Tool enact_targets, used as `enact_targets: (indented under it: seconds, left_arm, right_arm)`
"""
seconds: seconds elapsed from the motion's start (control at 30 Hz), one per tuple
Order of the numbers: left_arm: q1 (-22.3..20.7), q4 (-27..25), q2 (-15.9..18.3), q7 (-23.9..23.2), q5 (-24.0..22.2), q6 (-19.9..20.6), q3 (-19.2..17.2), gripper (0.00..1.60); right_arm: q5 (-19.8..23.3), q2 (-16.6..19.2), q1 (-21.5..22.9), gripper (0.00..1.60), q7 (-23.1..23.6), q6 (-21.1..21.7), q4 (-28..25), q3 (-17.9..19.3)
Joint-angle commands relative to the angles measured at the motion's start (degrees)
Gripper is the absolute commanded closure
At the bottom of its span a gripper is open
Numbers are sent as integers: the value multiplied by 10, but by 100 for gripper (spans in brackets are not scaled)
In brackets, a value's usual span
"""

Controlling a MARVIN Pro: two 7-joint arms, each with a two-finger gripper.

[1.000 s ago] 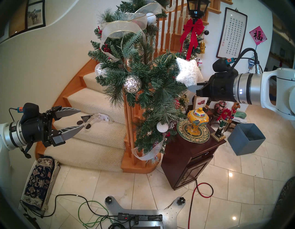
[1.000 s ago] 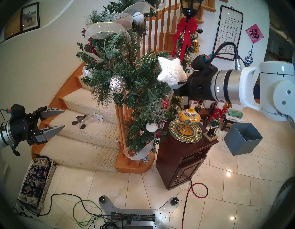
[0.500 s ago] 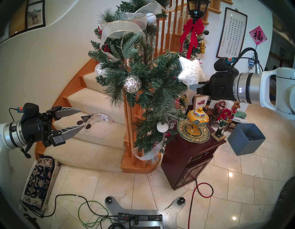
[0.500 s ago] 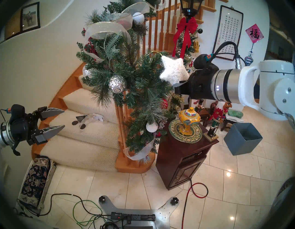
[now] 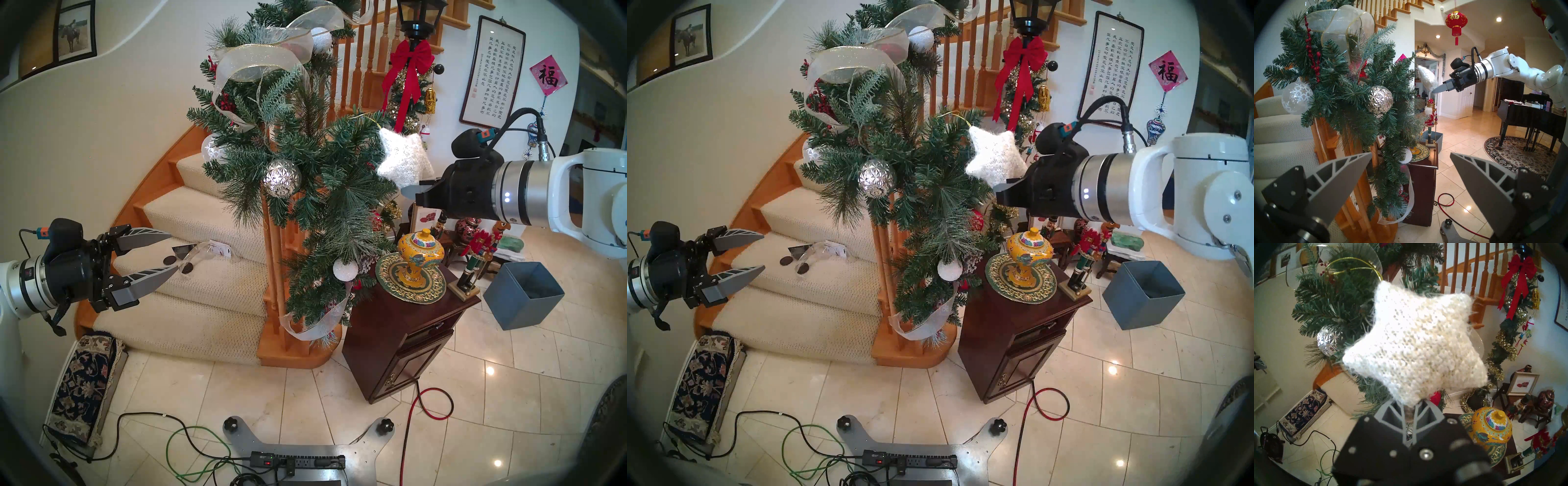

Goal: Hang the ornament onto the Christmas-tree-style decoration

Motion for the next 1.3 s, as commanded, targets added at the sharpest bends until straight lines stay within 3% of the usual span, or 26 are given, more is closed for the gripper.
enact_targets:
  seconds: [0.0, 1.17, 1.2, 1.27]
  left_arm:
    - [0, -1, -1, 0, -1, 0, -1, 0]
    - [0, -1, -1, 0, -1, 0, -1, 0]
    - [0, -1, -1, 0, -1, 0, -1, 0]
    - [0, -1, -1, 0, -1, 0, -1, 0]
  right_arm:
    - [-6, 2, -11, 160, 2, -2, 1, -3]
    - [-28, 4, -47, 160, 59, 28, 1, 15]
    - [-28, 4, -47, 144, 59, 27, 1, 16]
    - [-28, 4, -49, 97, 61, 27, 1, 17]
